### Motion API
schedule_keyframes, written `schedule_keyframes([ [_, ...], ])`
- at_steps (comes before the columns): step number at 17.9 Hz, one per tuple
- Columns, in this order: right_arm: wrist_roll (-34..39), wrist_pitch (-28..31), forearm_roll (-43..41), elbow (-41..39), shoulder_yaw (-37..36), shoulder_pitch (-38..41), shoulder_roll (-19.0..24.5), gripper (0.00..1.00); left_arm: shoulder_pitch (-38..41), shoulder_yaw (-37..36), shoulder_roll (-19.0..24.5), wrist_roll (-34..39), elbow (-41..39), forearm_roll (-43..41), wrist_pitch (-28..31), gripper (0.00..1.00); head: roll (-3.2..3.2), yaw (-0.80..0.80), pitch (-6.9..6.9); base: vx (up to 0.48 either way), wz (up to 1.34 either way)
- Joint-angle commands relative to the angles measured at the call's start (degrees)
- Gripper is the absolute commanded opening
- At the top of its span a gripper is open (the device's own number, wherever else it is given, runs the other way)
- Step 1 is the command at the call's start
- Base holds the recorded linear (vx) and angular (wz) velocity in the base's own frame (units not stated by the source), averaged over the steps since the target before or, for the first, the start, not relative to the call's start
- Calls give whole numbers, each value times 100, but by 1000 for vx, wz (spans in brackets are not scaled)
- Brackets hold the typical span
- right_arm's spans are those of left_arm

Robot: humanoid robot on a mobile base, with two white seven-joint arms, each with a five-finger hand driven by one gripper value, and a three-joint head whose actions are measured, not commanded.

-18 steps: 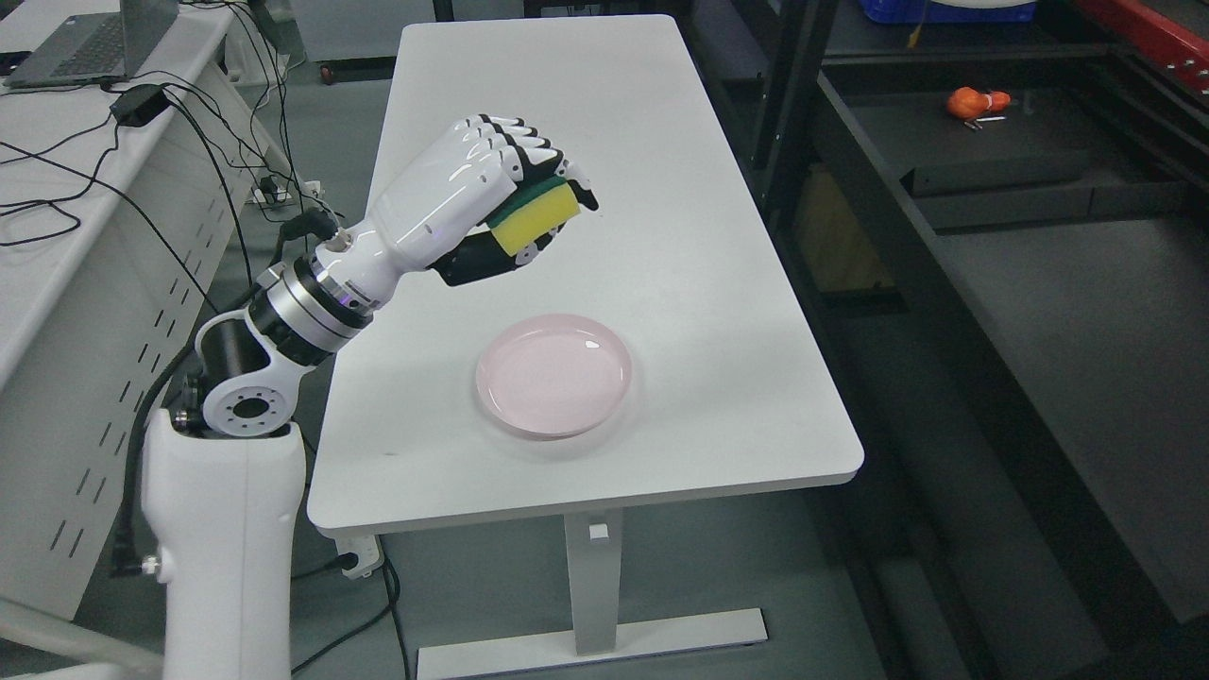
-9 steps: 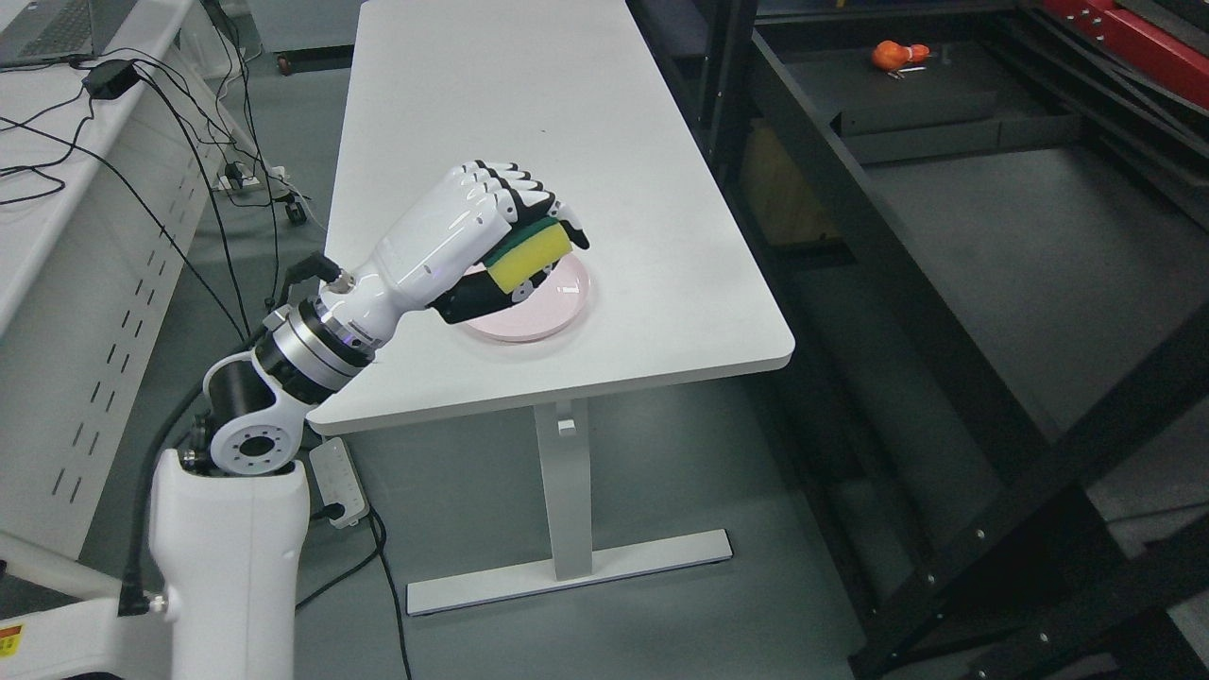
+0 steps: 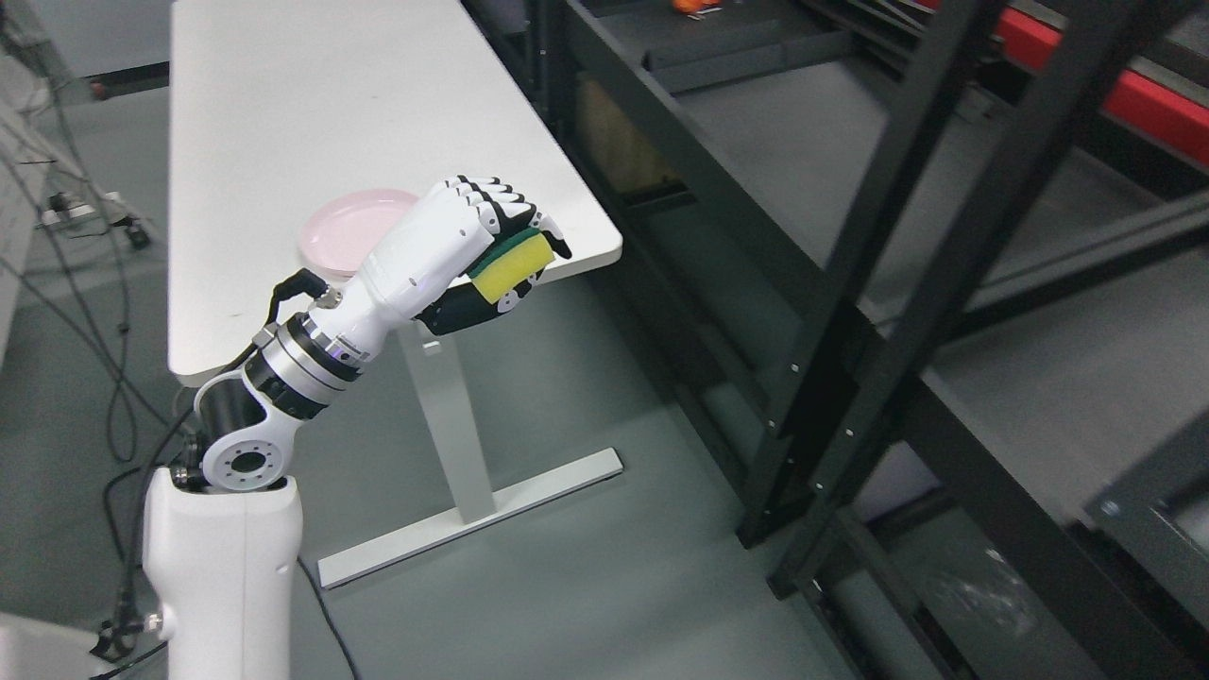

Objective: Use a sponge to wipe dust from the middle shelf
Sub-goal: 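Turn toward the metal shelf holding the sponge up in the left hand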

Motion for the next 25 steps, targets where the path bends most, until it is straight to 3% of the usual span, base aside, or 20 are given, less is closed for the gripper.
schedule_keyframes([
  [1,-13,419,0,-100,0,0,-100,100,82,25,77,-8,-105,17,-1,1,0,0,0,-326,-832],
  [7,-4,419,0,-100,0,0,-100,100,-14,-579,77,1,-412,43,-1,1,0,0,0,-245,-1110],
  [12,-13,419,0,-100,0,0,-100,100,-856,-1635,77,-43,-413,43,-1,1,0,0,-1,-126,-1205],
  [21,-4,419,0,-100,0,0,-100,100,-3615,-3067,77,-61,-360,8,-1,2,0,0,-2,-13,-697],
  [25,-4,419,0,-100,0,0,-100,100,-4662,-3472,77,-105,227,-808,95,2,0,0,-3,29,-60],
])
